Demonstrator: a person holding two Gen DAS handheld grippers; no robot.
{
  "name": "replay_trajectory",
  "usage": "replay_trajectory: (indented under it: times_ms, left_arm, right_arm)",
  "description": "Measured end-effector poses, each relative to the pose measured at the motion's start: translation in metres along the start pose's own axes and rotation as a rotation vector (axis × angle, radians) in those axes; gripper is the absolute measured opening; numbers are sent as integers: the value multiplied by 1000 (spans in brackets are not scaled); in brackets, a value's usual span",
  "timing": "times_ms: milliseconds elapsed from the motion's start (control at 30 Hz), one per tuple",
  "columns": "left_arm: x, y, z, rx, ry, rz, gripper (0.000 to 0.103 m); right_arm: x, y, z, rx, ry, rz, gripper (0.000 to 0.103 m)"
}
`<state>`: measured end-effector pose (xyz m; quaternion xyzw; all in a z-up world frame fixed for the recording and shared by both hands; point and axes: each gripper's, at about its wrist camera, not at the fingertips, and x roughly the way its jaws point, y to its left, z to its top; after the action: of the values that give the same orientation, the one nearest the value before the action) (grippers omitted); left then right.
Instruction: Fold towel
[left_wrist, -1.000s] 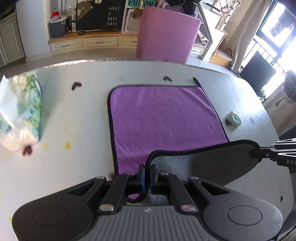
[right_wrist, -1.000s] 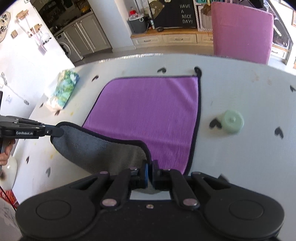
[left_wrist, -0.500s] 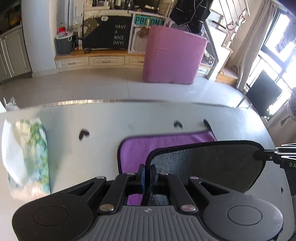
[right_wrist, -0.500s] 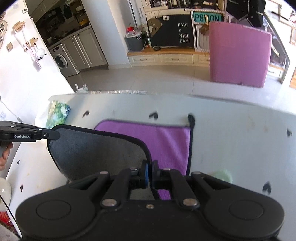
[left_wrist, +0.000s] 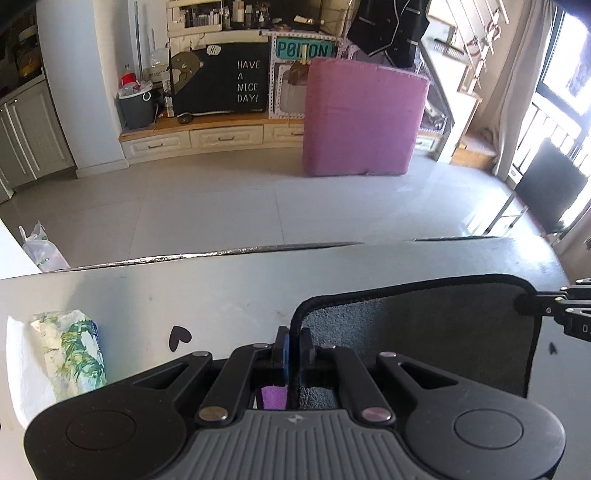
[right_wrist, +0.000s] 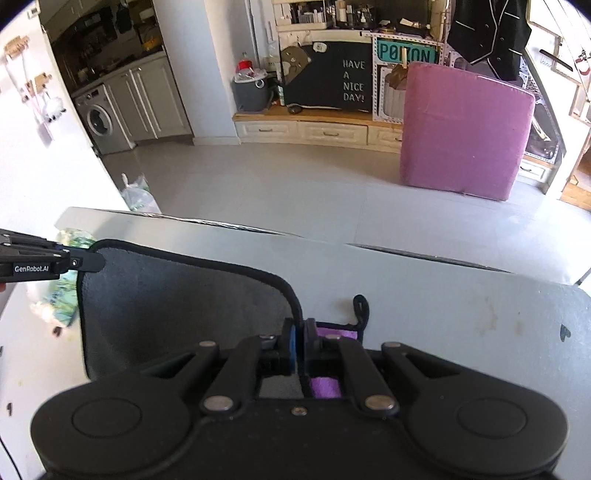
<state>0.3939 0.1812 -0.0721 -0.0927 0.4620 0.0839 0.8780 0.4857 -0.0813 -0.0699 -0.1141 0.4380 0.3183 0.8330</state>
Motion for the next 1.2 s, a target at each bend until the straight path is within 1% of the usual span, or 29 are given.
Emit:
replay_trajectory:
  times_ms: [100, 200, 433, 467, 500, 567, 600, 633, 667, 700, 733, 767, 833, 867, 900, 933, 967, 1000, 1133, 1200]
  left_arm:
    - [16, 0, -2, 1, 13, 16, 6]
    - [29, 3, -9, -20, 25, 13, 6]
    - [49, 6, -19, -34, 54, 30, 6]
    - [51, 7, -19, -39, 57, 34, 8]
    - [52, 8, -20, -44, 58, 36, 8]
    - [52, 10, -22, -45, 61, 48, 9]
    - [52, 10, -23, -44, 65, 50, 14]
    - [51, 11, -23, -46, 68, 49, 18]
    - [50, 10, -24, -48, 68, 48, 27]
    - [48, 10, -25, -51, 67, 48, 38]
    - [46, 9, -26, -53, 65, 47, 43]
    - [44, 9, -26, -52, 63, 44, 49]
    - [41, 6, -29, -53, 65, 39, 56]
    - [39, 4, -29, -54, 68, 38, 66]
    - [37, 2, -31, -54, 69, 37, 79]
    - [34, 0, -33, -53, 65, 36, 84]
    - [31, -2, -34, -50, 60, 36, 88]
    - [29, -4, -35, -50, 59, 36, 90]
    - [18, -10, -38, -57, 63, 34, 98]
    - [14, -12, -40, -65, 60, 36, 103]
  right_arm:
    - [16, -1, -2, 7, 26, -27, 4]
    - [32, -2, -7, 16, 46, -46, 4]
    - [64, -4, -17, 23, 95, -75, 5]
    - [65, -3, -19, 23, 95, -81, 5]
    - [66, -3, -20, 25, 95, -82, 5]
    - [66, -4, -22, 36, 88, -81, 14]
    - [65, -4, -21, 42, 81, -81, 23]
    - [63, -4, -22, 46, 73, -79, 28]
    - [63, -5, -23, 50, 66, -76, 29]
    - [61, -6, -24, 55, 60, -70, 34]
    - [58, -7, -25, 62, 56, -61, 41]
    - [57, -8, -27, 71, 51, -56, 45]
    - [52, -10, -29, 80, 38, -47, 58]
    - [49, -10, -30, 83, 31, -47, 61]
    - [48, -10, -31, 86, 25, -46, 69]
    - [45, -10, -33, 91, 19, -43, 78]
    - [43, -11, -33, 96, 15, -38, 81]
    - [41, -11, -33, 101, 9, -33, 84]
    - [30, -10, -37, 106, -7, -31, 95]
    - [24, -9, -39, 115, -10, -24, 99]
